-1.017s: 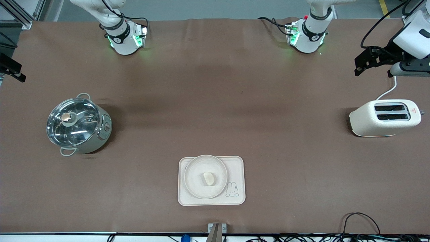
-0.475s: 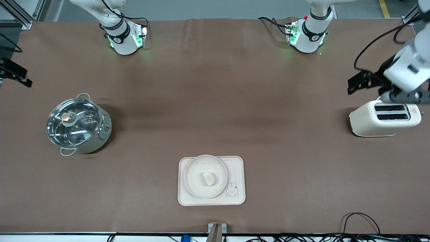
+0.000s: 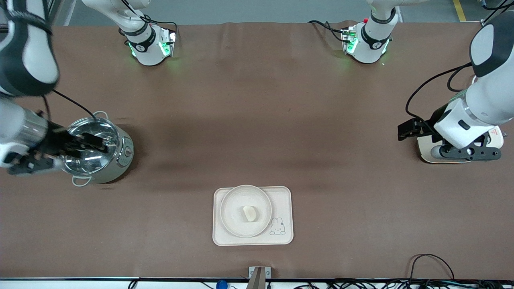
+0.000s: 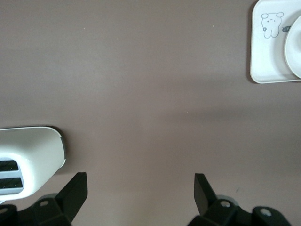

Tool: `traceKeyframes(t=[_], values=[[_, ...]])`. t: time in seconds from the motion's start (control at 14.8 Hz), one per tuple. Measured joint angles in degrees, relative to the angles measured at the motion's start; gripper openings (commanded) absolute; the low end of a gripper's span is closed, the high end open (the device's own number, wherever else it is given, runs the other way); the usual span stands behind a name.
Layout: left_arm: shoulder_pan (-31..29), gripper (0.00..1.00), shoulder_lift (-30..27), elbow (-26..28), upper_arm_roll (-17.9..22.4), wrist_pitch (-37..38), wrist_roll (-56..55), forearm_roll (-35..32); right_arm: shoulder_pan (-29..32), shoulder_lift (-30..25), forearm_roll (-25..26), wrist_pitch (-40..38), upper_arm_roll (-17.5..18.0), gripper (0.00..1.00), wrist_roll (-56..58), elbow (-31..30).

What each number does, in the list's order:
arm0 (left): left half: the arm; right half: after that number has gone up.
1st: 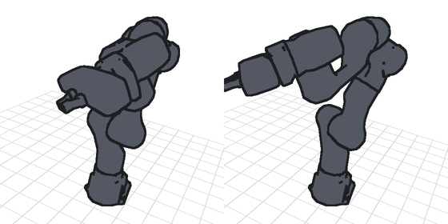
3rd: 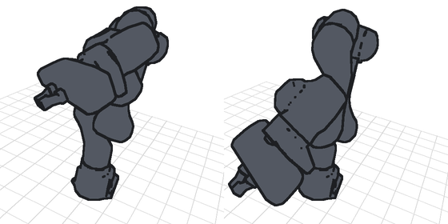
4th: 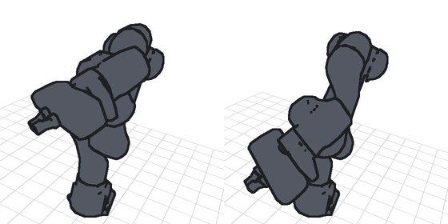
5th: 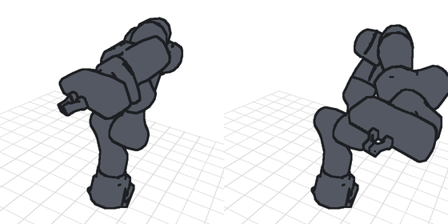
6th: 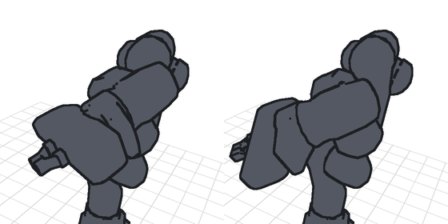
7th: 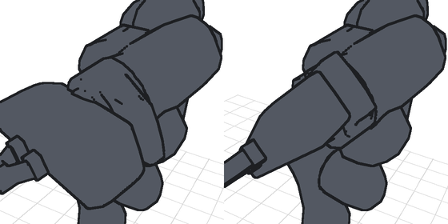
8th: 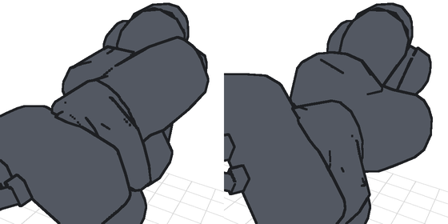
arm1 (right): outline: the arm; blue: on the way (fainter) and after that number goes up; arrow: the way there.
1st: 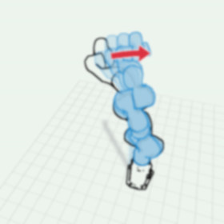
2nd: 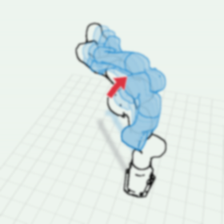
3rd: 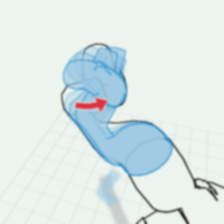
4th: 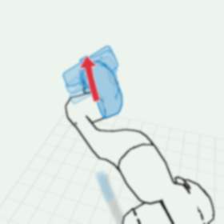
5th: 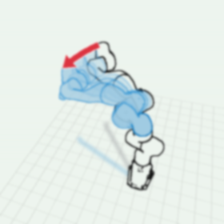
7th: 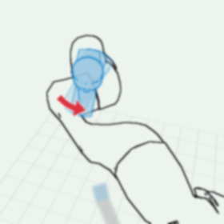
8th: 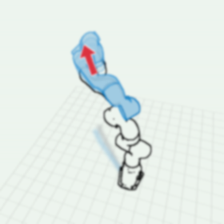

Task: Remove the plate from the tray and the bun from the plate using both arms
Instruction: 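Move the right gripper from the pot toward the white plate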

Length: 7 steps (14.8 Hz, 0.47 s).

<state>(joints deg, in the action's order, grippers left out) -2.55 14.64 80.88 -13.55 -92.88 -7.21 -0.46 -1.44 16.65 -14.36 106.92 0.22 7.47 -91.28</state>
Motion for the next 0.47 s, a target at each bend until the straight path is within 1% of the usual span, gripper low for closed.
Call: traceKeyframes(t=[0.2,0.34,0.47], values=[[-0.18,1.0,1.05,-0.09,0.11,-1.16,0.0,-0.14,-3.26,6.69,-5.74,8.83,0.08,1.0,-1.34,0.1],[-0.51,1.0,1.16,-0.22,0.17,-1.53,0.0,-0.21,-6.08,11.2,-9.16,13.81,0.13,1.0,-4.4,0.67],[-0.73,1.0,1.18,-0.48,0.3,-1.53,0.0,-0.21,-8.84,15.78,-11.29,17.98,0.16,1.0,-7.72,2.25]])
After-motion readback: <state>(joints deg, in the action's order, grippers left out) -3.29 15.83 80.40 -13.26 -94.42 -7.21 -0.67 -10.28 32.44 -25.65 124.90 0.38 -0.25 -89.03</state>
